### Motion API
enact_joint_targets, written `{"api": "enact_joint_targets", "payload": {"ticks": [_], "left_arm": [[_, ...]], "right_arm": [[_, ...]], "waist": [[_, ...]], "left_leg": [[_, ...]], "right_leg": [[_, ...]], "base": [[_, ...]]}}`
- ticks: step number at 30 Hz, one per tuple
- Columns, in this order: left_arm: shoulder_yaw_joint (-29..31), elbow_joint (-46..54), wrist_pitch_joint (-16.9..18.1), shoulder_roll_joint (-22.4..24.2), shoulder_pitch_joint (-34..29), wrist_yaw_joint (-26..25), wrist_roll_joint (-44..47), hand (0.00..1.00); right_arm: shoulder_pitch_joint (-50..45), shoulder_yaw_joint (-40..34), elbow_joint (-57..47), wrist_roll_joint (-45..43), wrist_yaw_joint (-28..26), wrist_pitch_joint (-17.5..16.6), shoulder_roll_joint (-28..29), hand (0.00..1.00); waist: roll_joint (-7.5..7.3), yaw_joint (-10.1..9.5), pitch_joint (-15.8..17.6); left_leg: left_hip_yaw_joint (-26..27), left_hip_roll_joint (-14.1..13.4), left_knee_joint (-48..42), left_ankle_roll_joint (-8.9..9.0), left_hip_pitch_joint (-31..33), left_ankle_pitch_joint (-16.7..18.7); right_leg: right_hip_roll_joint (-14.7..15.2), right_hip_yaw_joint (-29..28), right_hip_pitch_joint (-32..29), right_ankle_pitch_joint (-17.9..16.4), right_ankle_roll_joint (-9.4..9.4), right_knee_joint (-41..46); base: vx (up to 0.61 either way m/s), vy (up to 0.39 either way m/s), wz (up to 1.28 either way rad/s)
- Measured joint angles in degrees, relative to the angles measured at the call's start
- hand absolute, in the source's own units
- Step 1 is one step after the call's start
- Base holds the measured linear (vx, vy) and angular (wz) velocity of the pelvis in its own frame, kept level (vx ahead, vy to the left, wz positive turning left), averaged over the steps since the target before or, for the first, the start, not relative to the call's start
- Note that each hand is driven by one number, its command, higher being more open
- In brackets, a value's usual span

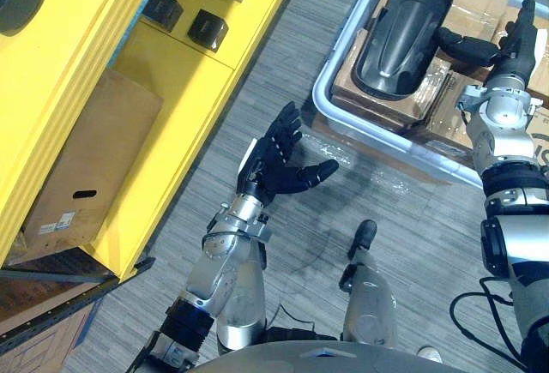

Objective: Walk over and take three plastic housings, then place them on the shelf

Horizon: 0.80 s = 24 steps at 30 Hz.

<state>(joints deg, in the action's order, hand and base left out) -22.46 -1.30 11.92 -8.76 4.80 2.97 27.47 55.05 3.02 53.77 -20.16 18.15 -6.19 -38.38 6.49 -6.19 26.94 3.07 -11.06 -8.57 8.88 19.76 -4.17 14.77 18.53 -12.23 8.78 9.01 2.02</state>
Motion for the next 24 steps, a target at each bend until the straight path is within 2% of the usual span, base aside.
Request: {"api": "enact_joint_targets", "payload": {"ticks": [4,7,10,11,16,18,22,24], "left_arm": [[-0.6,-0.8,0.0,0.1,0.2,-0.5,1.3,1.00],[-0.9,-1.0,0.0,0.0,-0.8,-1.5,1.4,1.00],[-1.5,-1.1,0.0,-0.1,-1.6,-1.7,1.5,1.00],[-1.5,-1.1,0.0,-0.1,-2.0,-1.8,1.5,1.00],[-1.1,-1.1,0.0,-0.3,-3.2,-2.2,2.0,1.00],[-0.9,-1.1,0.0,-0.4,-4.5,-2.3,1.9,1.00],[-0.7,-1.1,0.0,-0.9,-5.4,-2.3,1.9,1.00],[-0.5,-1.1,-0.3,-1.3,-5.8,-2.3,1.9,1.00]], "right_arm": [[3.2,2.3,4.0,1.3,-0.8,5.0,-2.2,1.00],[4.6,4.7,7.3,6.3,-3.8,10.8,-2.7,1.00],[5.2,7.2,8.4,11.5,-6.3,13.8,-4.4,1.00],[6.3,8.0,9.4,13.8,-7.7,15.2,-5.1,0.00],[9.9,11.3,12.5,24.3,-12.4,21.3,-6.9,0.00],[11.3,12.3,14.2,28.0,-14.5,25.1,-7.3,0.00],[12.7,13.2,15.2,31.1,-15.5,29.3,-8.5,0.00],[13.9,12.9,16.3,30.6,-13.5,33.2,-9.0,0.00]], "waist": [[1.40,-0.68,0.7],[1.48,-0.92,0.8],[1.48,-1.44,0.8],[1.48,-1.41,0.8],[1.48,-1.86,0.8],[1.48,-2.21,0.8],[1.48,-2.80,0.8],[1.45,-3.03,0.7]], "left_leg": [[-0.6,0.8,0.2,-0.35,0.0,-0.6],[-1.1,0.8,1.0,-0.25,-0.1,-1.5],[-1.5,0.8,1.1,-0.28,-0.1,-1.9],[-1.8,0.8,1.5,-0.27,-0.1,-2.3],[-2.3,0.8,2.9,-0.16,-0.7,-3.5],[-2.2,0.7,4.3,-0.09,-1.6,-4.4],[-2.1,0.6,6.2,-0.12,-2.6,-5.6],[-2.2,0.6,7.4,-0.10,-2.9,-6.4]], "right_leg": [[1.1,0.3,-0.5,-1.2,0.27,2.2],[1.1,0.7,-0.8,-1.5,0.20,2.9],[1.1,1.0,-0.7,-1.7,0.06,3.4],[1.1,1.3,-0.7,-1.8,0.03,3.8],[1.1,1.7,-0.7,-2.0,-0.17,4.6],[1.1,1.7,-0.7,-2.1,-0.34,4.8],[1.1,1.8,-0.5,-2.1,-0.40,4.8],[1.1,2.2,-0.3,-2.1,-0.41,4.8]], "base": [[-0.06,0.001,0.11],[-0.05,-0.027,0.07],[-0.04,-0.029,0.08],[-0.05,-0.029,0.10],[-0.05,-0.029,0.06],[-0.04,-0.030,-0.01],[-0.03,-0.031,0.01],[-0.02,-0.036,0.09]]}}
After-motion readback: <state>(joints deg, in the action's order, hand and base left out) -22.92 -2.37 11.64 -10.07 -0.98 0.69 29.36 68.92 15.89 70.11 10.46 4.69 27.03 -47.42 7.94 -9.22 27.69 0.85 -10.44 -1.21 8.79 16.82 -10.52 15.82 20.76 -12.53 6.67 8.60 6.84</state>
